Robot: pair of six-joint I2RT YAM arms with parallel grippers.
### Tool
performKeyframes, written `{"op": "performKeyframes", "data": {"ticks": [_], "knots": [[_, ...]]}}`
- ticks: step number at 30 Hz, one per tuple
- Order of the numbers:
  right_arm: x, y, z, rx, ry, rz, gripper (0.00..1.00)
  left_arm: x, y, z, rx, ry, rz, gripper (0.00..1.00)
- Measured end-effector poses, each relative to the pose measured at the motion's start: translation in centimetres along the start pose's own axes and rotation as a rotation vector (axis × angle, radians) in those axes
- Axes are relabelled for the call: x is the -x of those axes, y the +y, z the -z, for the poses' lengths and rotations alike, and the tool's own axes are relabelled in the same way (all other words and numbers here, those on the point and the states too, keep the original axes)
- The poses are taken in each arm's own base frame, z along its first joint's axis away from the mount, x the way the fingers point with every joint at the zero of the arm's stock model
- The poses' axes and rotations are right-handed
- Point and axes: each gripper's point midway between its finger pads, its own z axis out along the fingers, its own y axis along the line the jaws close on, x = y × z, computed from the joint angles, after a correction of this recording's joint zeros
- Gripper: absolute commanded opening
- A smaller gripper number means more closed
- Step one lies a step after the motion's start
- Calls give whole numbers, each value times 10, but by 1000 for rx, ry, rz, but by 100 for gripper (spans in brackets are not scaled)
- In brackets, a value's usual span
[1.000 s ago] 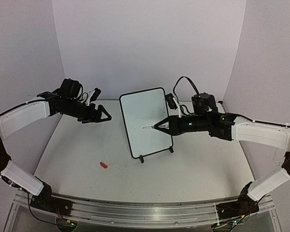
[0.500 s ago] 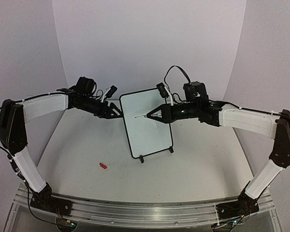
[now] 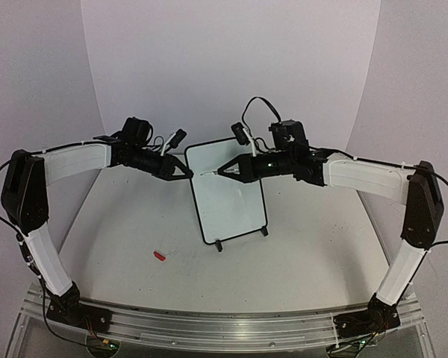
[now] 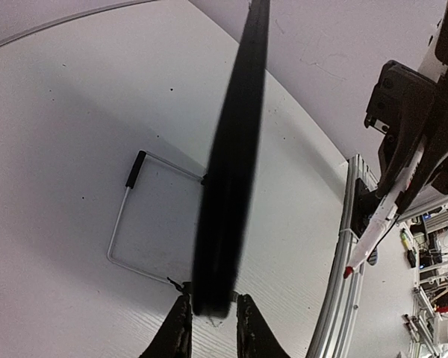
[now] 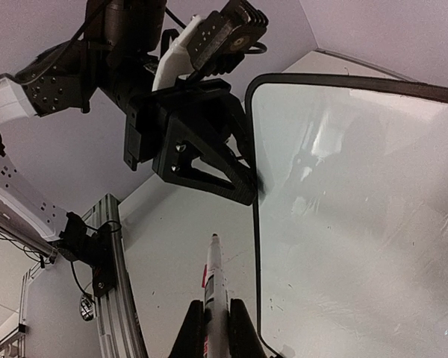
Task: Write a sentence on the whiteboard
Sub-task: Hold the whiteboard at the center of the board, then write a sentence on the whiteboard.
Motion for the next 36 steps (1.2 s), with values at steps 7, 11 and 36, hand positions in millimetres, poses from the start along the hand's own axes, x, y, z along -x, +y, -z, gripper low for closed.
{"op": "performKeyframes", "data": {"ticks": [7,11,36], "knots": [[5,-10,-5,-42,-3,5,0,1,-2,0,-14,-5,-17,1],[8,-12,-6,-60,-4,11,0,1,-3,0,-19,-5,-38,0],[11,-21,-26,-78,35,22,0,0,-4,-1,-24,-5,-76,0]]}}
